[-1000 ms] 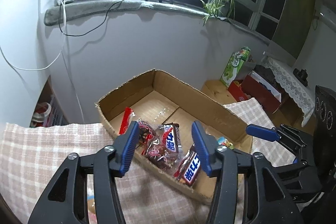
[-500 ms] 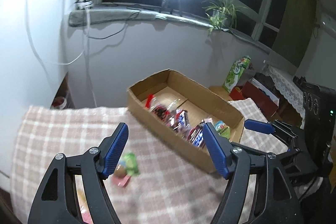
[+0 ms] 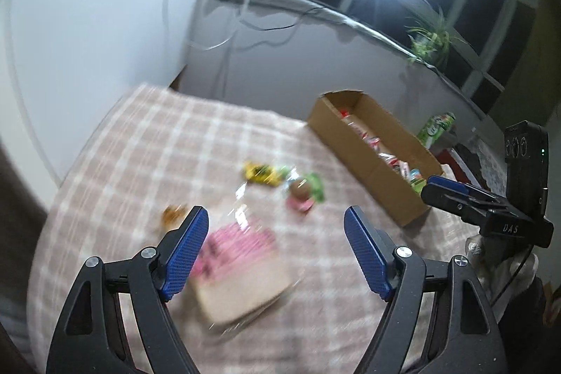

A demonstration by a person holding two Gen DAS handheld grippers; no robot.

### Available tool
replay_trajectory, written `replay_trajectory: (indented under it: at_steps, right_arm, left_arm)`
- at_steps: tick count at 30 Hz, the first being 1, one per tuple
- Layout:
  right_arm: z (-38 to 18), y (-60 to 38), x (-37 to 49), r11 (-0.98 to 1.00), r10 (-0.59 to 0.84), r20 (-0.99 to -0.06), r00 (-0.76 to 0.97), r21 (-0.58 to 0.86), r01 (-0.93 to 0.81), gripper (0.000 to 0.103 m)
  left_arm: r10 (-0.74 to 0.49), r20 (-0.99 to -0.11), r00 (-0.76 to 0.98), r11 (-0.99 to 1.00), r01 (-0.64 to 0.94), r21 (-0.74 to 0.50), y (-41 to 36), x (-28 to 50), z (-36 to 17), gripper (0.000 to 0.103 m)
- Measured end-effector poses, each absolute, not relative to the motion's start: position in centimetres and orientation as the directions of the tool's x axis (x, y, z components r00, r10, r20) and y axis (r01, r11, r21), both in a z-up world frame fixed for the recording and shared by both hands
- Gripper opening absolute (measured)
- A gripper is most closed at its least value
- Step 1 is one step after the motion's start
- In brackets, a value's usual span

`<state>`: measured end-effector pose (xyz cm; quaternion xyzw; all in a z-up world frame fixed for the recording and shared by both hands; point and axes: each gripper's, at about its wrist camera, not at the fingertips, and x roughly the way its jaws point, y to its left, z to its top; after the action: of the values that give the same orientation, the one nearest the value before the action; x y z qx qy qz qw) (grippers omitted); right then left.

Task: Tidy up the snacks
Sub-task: 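Move both open tools back toward the packaged bread loaf, then grasp the packaged bread loaf with the right tool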

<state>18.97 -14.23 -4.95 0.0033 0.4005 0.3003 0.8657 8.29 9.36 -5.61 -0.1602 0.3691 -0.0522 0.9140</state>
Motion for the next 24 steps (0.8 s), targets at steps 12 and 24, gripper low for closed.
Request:
replay_trajectory:
  at_steps: [12,24]
  right_arm:
    - [-8.4,-7.1,18.4,0.712,0.596,-0.745,0.3,0.319,-0.625,0.095]
    - [-11.4,-2.5,20.1,0.63,0.682,-0.725,0.094,0.516,-0.581,0.095]
  left_arm:
    - [-0.223,-0.697,0.681,0.901,-0.129,-0.415,12.3,5.2,-10.1,0.08]
    - [-0.272,-0.697,0.663,0.876,-0.128,-0.464,12.7,6.2,-11.8,0.08]
